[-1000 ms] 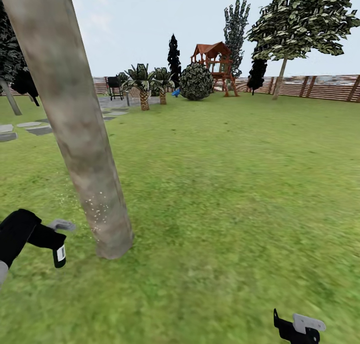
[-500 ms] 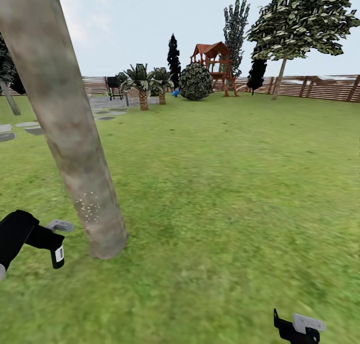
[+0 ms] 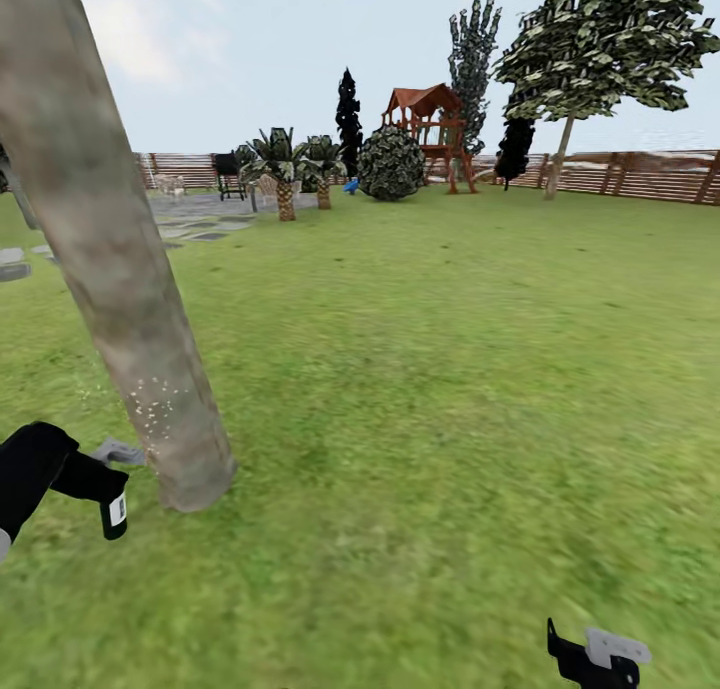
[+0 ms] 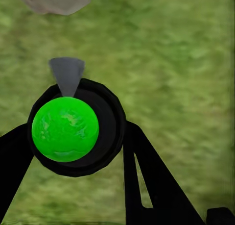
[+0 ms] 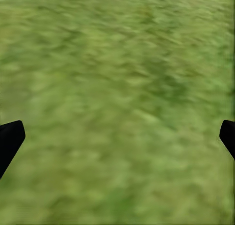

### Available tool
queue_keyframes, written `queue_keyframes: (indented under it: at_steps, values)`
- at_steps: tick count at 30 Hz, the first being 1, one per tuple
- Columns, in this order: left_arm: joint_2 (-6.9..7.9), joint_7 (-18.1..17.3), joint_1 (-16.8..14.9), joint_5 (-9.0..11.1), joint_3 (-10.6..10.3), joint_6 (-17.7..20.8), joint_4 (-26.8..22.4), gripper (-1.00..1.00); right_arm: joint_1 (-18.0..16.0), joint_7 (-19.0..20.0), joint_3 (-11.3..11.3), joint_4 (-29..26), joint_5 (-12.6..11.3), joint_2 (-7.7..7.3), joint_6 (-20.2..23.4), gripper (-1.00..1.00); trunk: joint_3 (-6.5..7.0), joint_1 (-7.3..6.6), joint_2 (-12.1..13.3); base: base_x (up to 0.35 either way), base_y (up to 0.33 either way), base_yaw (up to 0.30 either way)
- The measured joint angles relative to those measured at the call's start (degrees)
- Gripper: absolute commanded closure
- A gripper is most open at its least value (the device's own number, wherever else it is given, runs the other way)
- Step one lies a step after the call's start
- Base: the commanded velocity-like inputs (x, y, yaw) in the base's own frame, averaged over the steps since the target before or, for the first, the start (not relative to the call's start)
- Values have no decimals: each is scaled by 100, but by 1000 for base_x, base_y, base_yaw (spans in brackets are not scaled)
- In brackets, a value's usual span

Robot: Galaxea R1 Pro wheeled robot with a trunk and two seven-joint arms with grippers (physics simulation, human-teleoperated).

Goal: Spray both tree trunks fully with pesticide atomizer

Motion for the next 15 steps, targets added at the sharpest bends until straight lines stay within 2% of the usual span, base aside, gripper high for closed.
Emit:
queue_keyframes:
  at_steps: [5,10,11,12,13,15]
  values:
    - [-238,366,4,37,-3,3,542,100,0,0,1,0,-7,2,0,-100,0,-1,0,128,-268,277]
    - [-300,568,1,158,2,-1,766,100,1,0,-1,0,-9,-1,0,-100,0,-2,0,184,-237,94]
    - [-321,607,1,215,6,3,781,100,1,0,-1,-2,-9,-2,0,-100,0,-2,0,233,-199,4]
    - [-387,943,5,281,12,0,1065,100,1,1,-1,-8,-9,-3,-11,-100,-1,-2,0,235,-197,3]
    - [-396,1056,2,360,37,-11,1178,100,1,1,-2,-8,-9,-3,-14,-100,0,-2,0,236,-196,1]
    - [-413,1368,1,723,168,-39,1348,100,1,1,-2,-9,-9,-3,-16,-100,0,-3,0,237,-195,1]
